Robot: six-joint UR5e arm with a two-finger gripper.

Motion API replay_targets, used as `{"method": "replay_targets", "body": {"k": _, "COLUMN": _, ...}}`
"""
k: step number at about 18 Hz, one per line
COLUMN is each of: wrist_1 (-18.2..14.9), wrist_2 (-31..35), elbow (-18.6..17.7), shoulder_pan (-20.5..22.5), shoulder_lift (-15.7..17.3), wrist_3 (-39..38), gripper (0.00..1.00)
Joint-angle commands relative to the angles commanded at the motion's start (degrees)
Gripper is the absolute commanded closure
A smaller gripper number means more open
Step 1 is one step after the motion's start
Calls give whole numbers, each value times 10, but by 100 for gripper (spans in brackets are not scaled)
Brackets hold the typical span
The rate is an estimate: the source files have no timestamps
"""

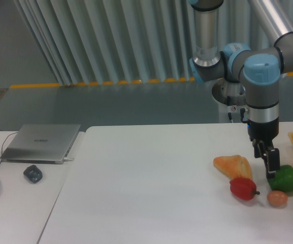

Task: Place the yellow pepper on the table

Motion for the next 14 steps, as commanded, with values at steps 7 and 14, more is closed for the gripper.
{"method": "replay_targets", "body": {"k": 7, "wrist_1": 41, "wrist_2": -2, "elbow": 8, "shoulder_pan": 82, "shoulder_lift": -3, "wrist_3": 0, "gripper": 0}}
{"method": "replay_targets", "body": {"k": 14, "wrist_1": 42, "wrist_2": 1, "elbow": 48, "shoulder_pan": 107, "shoulder_lift": -43, "wrist_3": -90, "gripper": 0}}
